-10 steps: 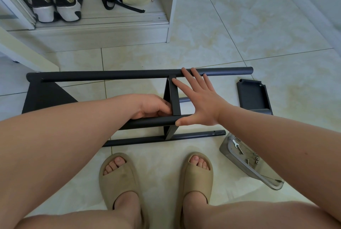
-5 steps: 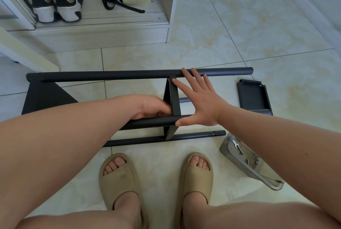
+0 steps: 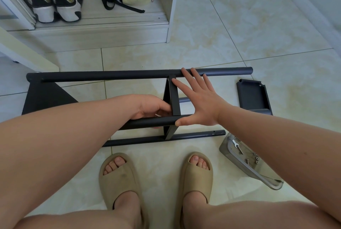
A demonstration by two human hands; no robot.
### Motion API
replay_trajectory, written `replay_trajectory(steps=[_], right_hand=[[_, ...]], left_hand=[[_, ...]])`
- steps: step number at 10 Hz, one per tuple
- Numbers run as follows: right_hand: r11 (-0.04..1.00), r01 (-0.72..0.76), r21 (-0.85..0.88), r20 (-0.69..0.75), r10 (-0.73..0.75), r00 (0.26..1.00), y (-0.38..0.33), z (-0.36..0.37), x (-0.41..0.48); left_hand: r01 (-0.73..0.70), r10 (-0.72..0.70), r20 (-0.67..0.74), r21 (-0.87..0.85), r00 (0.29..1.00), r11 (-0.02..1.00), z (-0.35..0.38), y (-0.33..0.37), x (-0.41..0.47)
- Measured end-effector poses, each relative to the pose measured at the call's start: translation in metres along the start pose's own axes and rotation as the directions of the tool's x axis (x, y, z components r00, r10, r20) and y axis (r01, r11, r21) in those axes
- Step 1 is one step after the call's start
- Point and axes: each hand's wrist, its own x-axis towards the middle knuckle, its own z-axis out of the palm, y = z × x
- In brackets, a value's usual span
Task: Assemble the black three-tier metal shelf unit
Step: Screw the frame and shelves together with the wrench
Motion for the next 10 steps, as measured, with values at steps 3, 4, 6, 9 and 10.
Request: replay_trajectory(steps=[3,4,6,9,10], right_hand=[[1.0,0.002,0.001,-0.009,-0.002,1.0,0.0004,0.0005,0.0006],[1.0,0.002,0.0,-0.005,-0.002,1.0,0.0001,0.0003,0.0001],[1.0,0.002,0.003,-0.005,-0.002,1.0,-0.0004,-0.0002,-0.0002],[1.0,0.008,0.0,0.0,-0.008,1.0,0.0018,0.0009,0.0005],[1.0,0.008,-0.006,-0.001,-0.008,1.0,0.0034,0.0011,0.0014]], left_hand=[[-0.088,0.091,-0.037,0.082,0.995,0.993,-0.0004,-0.0001,0.0017],[-0.096,0.099,-0.037,0.08,0.994,0.992,-0.0006,-0.0001,0.0026],[-0.121,0.122,-0.009,0.058,0.992,0.991,-0.0003,-0.0001,0.0013],[-0.124,0.124,0.0,0.035,0.992,0.992,-0.0002,0.0004,0.0004],[-0.133,0.132,-0.012,-0.025,0.991,0.991,-0.0012,0.0021,0.0]])
